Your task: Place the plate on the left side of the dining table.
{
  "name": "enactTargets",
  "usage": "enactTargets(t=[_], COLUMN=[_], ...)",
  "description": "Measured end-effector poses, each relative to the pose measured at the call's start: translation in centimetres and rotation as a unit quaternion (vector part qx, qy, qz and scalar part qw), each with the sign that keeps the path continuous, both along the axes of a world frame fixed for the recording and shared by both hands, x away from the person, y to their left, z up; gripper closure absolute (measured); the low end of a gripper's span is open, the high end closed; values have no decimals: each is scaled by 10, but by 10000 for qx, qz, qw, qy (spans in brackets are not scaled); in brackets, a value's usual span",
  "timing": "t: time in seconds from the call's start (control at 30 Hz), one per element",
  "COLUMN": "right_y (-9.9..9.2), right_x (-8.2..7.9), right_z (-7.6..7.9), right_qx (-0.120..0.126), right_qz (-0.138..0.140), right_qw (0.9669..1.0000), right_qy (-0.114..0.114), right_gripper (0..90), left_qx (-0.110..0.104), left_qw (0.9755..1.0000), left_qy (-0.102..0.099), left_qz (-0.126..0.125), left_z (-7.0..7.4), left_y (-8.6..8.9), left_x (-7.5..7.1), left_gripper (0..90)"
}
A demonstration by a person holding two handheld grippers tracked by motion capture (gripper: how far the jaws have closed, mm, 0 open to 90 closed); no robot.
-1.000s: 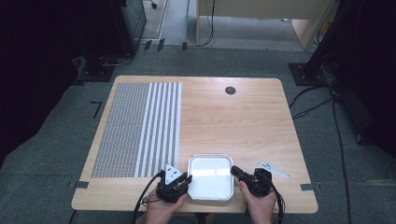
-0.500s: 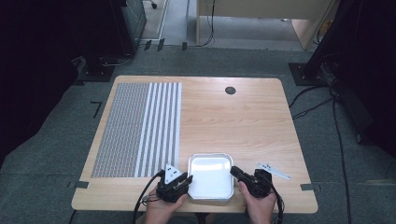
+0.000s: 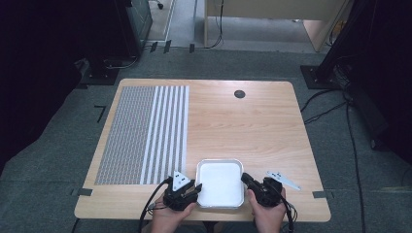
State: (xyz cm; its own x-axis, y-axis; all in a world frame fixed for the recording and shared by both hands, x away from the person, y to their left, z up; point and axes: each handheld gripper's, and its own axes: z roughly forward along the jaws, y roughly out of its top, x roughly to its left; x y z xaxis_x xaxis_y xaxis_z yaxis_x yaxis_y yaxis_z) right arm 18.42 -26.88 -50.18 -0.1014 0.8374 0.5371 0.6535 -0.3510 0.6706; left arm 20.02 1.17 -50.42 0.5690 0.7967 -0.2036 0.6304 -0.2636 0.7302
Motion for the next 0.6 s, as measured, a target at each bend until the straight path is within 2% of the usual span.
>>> enactTargets(t=[0.03,0.17,0.33,0.4,0.47,0.53,0.6], right_y=[0,-3,-7,-9,-9,-9,-10], right_x=[-2,-4,-6,-4,-4,-4,-5], right_z=[1,5,10,8,7,9,14], right_qx=[-34,35,-9,-186,-231,-351,-663], right_qz=[-110,-254,-373,-398,-394,-415,-458], right_qw=[9999,9995,9989,9989,9989,9983,9957], right_qy=[-77,-190,-297,-133,-103,-226,-459], right_gripper=[888,888,888,888,881,824,800], left_qx=[-39,-128,-142,-170,-175,-163,-172], left_qw=[10000,9998,9996,9994,9993,9992,9991], left_qy=[2,-121,-203,-283,-310,-345,-362], left_qz=[-38,9,97,108,116,115,100], left_z=[1,5,6,8,9,10,11], left_y=[0,1,1,0,-1,-1,0], left_x=[0,-2,-3,-6,-7,-8,-10], left_gripper=[596,528,517,517,517,523,548])
